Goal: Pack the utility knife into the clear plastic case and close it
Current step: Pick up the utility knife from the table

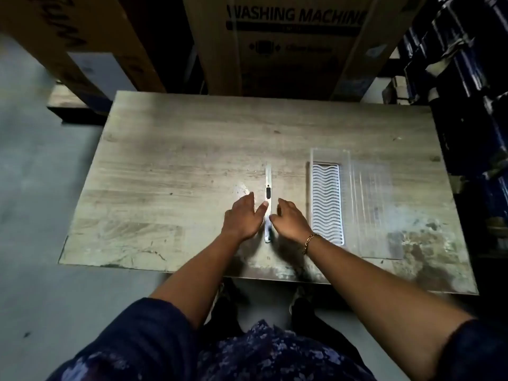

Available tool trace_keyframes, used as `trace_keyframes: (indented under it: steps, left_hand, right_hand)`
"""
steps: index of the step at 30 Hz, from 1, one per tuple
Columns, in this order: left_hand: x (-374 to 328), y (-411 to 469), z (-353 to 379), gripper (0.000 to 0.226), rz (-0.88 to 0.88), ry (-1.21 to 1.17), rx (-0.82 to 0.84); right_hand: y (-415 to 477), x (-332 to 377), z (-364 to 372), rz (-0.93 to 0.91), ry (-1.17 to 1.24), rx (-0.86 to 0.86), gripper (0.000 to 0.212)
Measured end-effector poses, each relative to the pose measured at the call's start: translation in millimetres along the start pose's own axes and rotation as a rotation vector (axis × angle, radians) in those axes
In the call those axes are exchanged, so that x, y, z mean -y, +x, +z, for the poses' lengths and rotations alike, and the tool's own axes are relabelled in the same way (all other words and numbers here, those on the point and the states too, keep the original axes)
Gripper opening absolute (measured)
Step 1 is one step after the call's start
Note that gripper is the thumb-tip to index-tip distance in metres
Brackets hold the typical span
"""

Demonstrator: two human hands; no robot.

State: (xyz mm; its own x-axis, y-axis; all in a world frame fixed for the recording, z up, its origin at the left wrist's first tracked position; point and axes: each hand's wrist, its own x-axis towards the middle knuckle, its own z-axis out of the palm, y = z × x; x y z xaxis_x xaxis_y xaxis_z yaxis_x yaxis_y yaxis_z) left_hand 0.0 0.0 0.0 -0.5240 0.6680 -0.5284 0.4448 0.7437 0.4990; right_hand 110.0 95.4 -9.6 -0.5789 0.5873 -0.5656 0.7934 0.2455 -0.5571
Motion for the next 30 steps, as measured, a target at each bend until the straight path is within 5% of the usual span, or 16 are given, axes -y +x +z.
trace_keyframes:
  steps: [4,17,30]
  left_hand:
    - [0.0,-2.9,9.2,0.054,-0.035,-0.226,0.021]
    - [-5.7,4.8,20.3,0.021,-0.377,-0.886,0.110]
    - [3.9,19.0,35.5,0.004,-0.349,-0.683,0.031]
  right_hand:
    - [1.0,-0.1,2.7,0.066,0.085,0.033,0.010]
    - [25.8,-35.5,27.2,0.258,0.521,0.063,0.027]
    - [12.8,-21.0,15.5,0.243,0.602,0.094,0.014]
